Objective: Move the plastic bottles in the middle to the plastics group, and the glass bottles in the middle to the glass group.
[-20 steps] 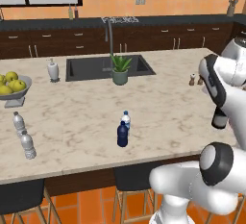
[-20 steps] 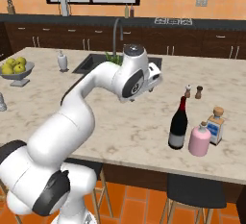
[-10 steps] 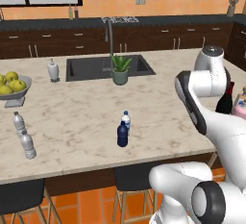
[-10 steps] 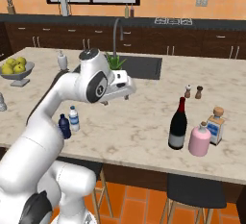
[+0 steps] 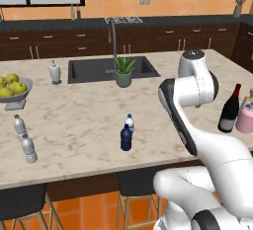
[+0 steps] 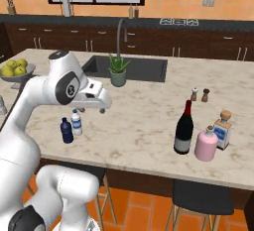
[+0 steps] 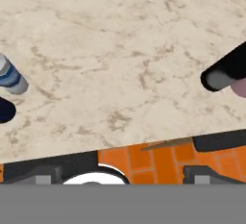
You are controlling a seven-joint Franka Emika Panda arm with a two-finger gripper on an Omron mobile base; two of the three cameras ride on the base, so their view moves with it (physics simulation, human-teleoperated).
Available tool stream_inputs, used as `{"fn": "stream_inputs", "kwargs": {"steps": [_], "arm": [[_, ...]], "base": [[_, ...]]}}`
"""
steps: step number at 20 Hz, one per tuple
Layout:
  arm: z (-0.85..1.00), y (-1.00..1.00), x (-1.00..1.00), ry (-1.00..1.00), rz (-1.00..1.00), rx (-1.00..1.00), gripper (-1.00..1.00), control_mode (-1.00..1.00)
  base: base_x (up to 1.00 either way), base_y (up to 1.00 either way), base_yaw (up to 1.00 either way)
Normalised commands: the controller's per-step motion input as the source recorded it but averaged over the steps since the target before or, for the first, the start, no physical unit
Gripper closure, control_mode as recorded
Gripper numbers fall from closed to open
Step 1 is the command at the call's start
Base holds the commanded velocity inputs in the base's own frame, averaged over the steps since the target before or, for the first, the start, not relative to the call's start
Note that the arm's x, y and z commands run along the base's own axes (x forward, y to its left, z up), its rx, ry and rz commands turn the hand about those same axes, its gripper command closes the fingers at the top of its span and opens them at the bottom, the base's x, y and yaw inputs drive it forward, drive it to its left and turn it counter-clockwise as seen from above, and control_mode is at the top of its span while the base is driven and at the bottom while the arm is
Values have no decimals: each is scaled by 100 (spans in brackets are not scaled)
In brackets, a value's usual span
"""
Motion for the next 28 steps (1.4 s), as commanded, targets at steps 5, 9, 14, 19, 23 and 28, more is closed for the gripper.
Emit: {"fn": "stream_inputs", "kwargs": {"steps": [5,9,14,19,23,28], "arm": [[-9,96,-39,0,-9,11,-100,-100],[-42,100,-16,-8,-1,8,-100,-100],[-46,89,22,0,0,20,-100,-100],[-40,53,57,0,1,9,-100,-100],[-16,4,63,2,0,0,-100,-100],[-16,-1,57,4,2,0,-100,-100]], "base": [[0,0,0],[0,0,0],[0,0,0],[0,0,0],[0,0,0],[0,0,0]]}}
